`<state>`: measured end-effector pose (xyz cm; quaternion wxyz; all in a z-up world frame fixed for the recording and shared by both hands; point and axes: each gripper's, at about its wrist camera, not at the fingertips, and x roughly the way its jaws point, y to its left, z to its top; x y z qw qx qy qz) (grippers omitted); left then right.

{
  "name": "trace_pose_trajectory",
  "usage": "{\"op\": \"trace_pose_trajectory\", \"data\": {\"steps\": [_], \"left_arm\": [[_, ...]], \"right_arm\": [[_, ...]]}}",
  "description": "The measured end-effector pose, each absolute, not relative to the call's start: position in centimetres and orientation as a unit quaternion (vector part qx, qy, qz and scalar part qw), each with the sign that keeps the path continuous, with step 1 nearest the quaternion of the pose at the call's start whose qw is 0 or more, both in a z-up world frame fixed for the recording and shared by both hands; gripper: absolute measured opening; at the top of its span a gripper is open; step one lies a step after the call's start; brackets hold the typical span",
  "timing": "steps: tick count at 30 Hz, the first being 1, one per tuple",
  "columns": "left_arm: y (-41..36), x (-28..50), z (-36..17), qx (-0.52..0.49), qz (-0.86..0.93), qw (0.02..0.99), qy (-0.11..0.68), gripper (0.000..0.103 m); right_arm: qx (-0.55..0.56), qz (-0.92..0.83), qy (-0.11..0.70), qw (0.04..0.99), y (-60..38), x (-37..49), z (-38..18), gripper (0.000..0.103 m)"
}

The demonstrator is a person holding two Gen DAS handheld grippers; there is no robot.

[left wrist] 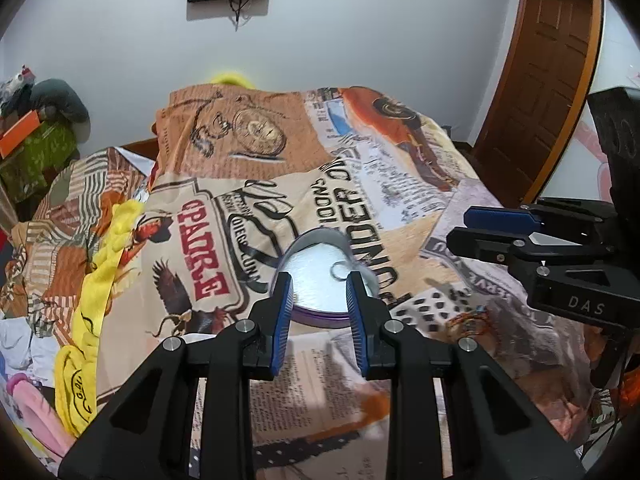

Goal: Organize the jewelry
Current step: 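Move both tools from the tin to the jewelry pile beside it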

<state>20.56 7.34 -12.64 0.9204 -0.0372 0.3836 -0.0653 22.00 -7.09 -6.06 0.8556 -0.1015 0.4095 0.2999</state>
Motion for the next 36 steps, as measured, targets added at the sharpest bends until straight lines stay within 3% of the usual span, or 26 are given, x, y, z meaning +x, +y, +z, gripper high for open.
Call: {"op": "trace_pose_trajectory", "data": {"steps": [8,33,36], "left_arm": [[4.3,19.5,-11.3,-0.032,-0.087,0.922,0.375,0.033],[-2.3,21.5,-18.6,0.003,-0.155,0.874,0.46,0.033],[-2.6,21.7,-19.1,0.012,-0.159,0.872,0.463,0.028]], "right_arm": [[-0.081,0.275,0.401,0.87,-11.3,21.1,-5.0,0.029],[-0.06,0.255,0.476,0.84,-17.1,21.9,-11.6,0.029],[-0.06,0.262,0.485,0.832,-16.9,22.2,-12.3,0.029]]}}
